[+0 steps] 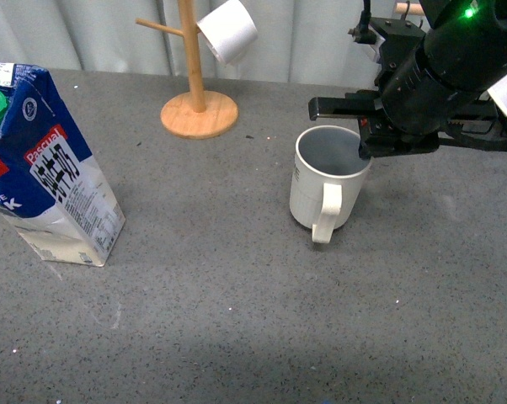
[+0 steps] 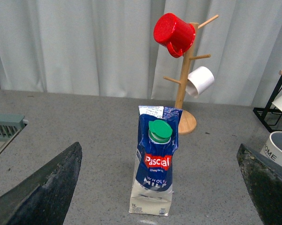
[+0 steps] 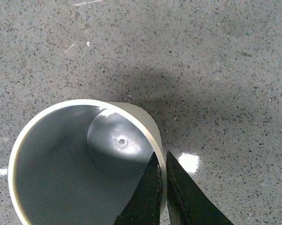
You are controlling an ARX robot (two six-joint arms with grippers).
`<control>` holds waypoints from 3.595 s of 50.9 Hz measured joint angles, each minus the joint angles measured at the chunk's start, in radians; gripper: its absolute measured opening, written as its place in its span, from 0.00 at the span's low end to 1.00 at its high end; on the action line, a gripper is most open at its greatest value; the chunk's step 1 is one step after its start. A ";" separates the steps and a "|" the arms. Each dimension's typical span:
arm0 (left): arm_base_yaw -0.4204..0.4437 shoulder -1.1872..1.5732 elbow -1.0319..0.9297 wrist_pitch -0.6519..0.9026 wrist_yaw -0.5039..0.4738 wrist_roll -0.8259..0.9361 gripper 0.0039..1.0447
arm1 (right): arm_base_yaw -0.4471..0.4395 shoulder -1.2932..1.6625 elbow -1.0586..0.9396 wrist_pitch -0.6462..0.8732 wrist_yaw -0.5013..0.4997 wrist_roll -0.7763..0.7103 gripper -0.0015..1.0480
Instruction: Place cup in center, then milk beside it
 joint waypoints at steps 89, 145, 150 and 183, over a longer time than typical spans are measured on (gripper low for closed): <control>0.000 0.000 0.000 0.000 0.000 0.000 0.94 | -0.258 -0.902 -1.218 1.346 0.040 -0.215 0.01; 0.000 0.000 0.000 0.000 0.000 0.000 0.94 | -0.308 -1.659 -1.325 0.723 0.003 -0.214 0.01; 0.000 0.000 0.000 0.000 0.000 0.000 0.94 | -0.308 -1.710 -1.325 0.673 0.003 -0.214 0.01; 0.000 0.000 0.000 0.000 0.000 0.000 0.94 | -0.308 -1.937 -1.324 0.442 0.003 -0.214 0.01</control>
